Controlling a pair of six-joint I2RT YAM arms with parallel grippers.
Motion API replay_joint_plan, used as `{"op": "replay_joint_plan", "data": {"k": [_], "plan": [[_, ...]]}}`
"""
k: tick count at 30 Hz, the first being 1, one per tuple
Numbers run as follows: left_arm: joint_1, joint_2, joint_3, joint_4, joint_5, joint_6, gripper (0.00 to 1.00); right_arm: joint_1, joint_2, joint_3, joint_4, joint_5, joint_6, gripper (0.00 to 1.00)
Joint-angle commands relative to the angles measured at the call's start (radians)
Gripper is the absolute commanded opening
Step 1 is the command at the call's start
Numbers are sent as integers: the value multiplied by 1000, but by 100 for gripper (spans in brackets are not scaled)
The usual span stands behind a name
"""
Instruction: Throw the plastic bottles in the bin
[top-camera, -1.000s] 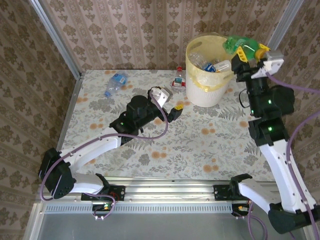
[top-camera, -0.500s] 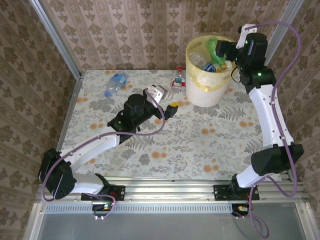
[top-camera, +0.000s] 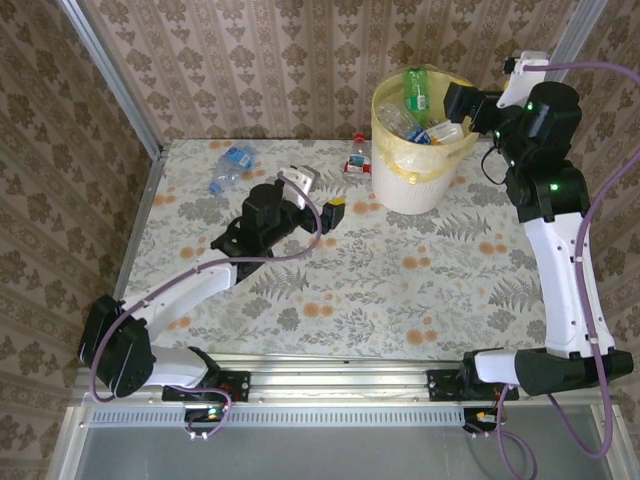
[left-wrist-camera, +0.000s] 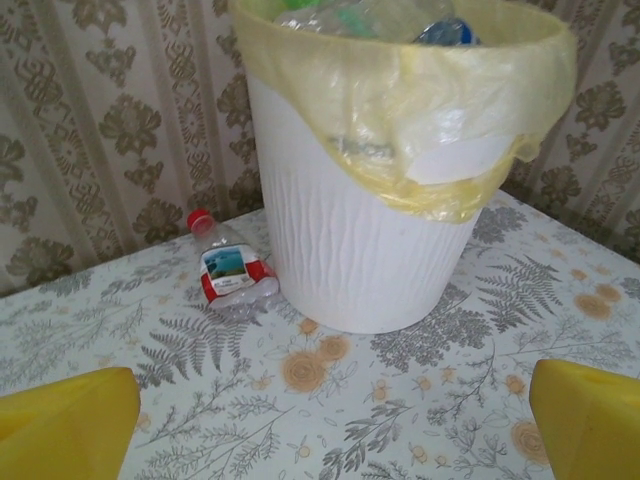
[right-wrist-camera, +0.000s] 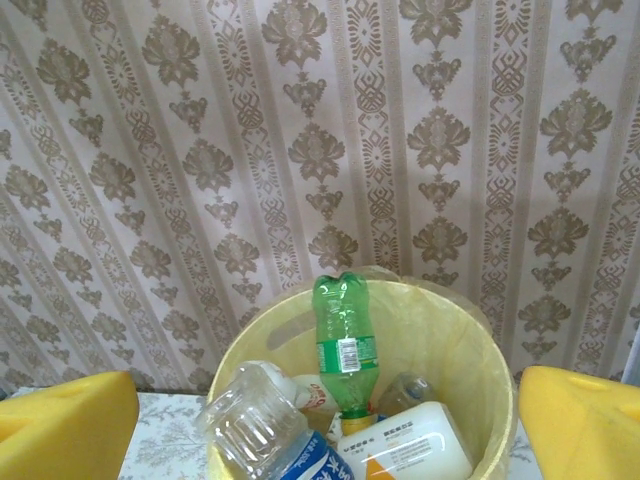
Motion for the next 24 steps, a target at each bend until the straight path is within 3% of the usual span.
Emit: {"op": "replay_joint_plan", "data": {"k": [1, 13, 24], "plan": [[17, 41, 49, -62, -4, -55, 100, -1, -9, -29, -7, -44, 19, 99], [85, 300, 300, -230, -28, -153, 100, -1, -89, -107, -8, -82, 18, 100], [157, 570, 557, -309, 74, -256, 94, -1, -135, -150, -35, -113, 20, 100]]}}
